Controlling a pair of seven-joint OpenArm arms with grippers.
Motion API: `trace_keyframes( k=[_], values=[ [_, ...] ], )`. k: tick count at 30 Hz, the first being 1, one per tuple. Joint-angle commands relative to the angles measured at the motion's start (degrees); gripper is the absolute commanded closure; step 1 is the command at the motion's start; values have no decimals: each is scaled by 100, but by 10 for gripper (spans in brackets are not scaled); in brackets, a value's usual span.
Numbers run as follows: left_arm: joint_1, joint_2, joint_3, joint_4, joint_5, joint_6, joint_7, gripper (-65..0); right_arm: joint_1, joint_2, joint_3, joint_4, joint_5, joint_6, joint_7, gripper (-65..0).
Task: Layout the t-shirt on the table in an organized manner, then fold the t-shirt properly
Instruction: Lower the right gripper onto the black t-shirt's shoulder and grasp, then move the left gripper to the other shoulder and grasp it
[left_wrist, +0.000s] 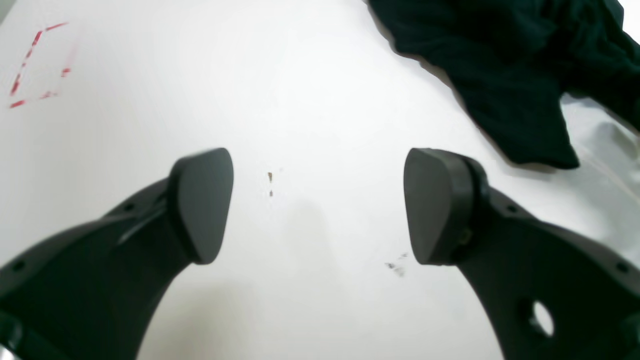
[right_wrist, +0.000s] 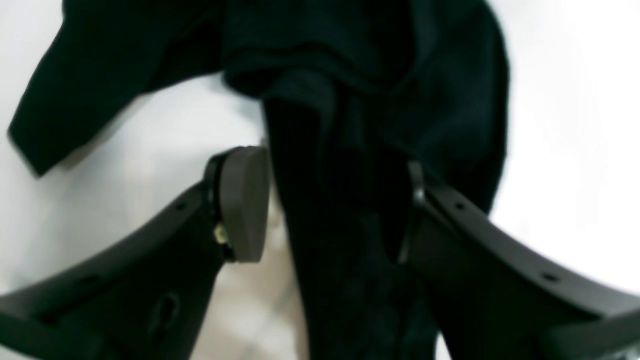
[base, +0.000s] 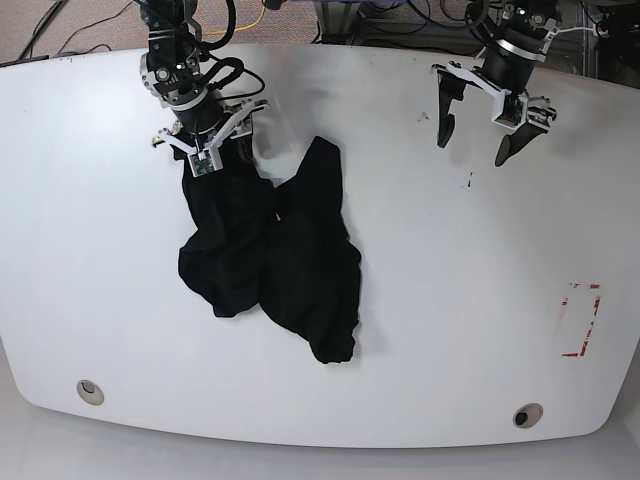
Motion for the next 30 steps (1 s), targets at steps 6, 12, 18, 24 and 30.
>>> trace_keyframes(
  k=[6, 12, 18, 24, 30],
  values=[
    [-141, -32, 99, 74, 7, 20, -161, -504, 300, 17, 36, -219, 52, 56, 156, -327],
    [-422, -23, 459, 74, 7, 20, 164, -504, 371, 43, 36, -350, 52, 65, 164, -250],
    [-932, -5, 978, 74, -11, 20, 797, -504, 432, 52, 36, -342, 52, 65, 164, -57],
    [-1415, 91, 1594, 66, -20, 29, 1237, -504, 397, 52, 36, -113, 52, 74, 156, -6],
    [-1741, 452, 1919, -31, -20, 20, 1694, -504, 195, 52, 36, 370, 52, 74, 147, -6]
  ],
)
